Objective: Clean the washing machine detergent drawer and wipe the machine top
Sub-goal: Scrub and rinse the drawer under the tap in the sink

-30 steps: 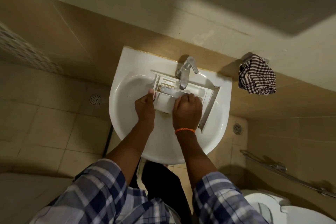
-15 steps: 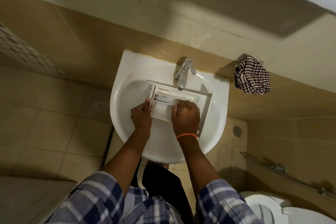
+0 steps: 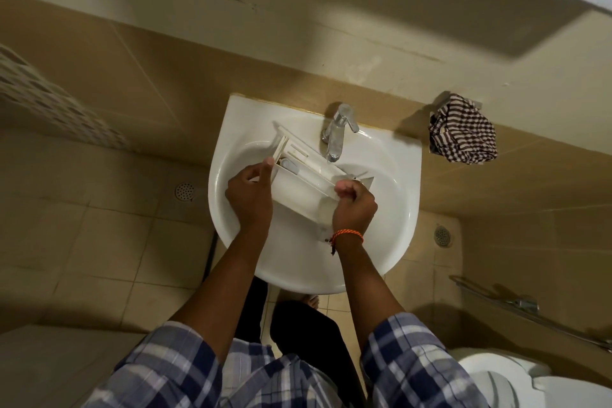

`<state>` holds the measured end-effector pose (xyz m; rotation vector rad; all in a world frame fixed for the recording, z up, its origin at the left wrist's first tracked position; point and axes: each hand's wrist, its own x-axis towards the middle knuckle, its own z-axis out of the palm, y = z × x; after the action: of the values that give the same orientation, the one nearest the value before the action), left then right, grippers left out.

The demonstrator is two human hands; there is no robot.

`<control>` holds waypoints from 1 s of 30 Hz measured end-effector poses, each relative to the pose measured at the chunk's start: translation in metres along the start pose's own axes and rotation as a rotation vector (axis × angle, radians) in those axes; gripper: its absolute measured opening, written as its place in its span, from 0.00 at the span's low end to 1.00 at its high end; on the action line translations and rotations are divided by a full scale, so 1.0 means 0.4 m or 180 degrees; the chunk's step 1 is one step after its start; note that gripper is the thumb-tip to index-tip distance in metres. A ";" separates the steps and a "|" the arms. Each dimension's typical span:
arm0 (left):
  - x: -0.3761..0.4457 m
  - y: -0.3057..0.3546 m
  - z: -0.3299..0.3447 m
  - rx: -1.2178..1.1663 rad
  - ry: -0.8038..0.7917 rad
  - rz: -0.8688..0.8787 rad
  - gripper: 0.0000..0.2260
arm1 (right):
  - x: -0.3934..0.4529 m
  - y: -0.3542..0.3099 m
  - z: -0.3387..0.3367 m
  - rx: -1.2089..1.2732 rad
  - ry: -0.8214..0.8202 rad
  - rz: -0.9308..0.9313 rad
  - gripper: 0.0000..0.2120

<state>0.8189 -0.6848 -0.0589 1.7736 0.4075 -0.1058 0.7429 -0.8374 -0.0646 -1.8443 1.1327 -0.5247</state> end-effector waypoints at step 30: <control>0.082 0.034 0.120 -0.0778 -0.0605 -0.0958 0.12 | 0.014 -0.074 -0.015 -0.0803 -0.0034 -0.0173 0.11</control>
<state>0.8612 -0.7264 -0.0677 1.4386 0.5238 -0.4171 0.7562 -0.8393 -0.0368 -2.0965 1.1877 -0.4169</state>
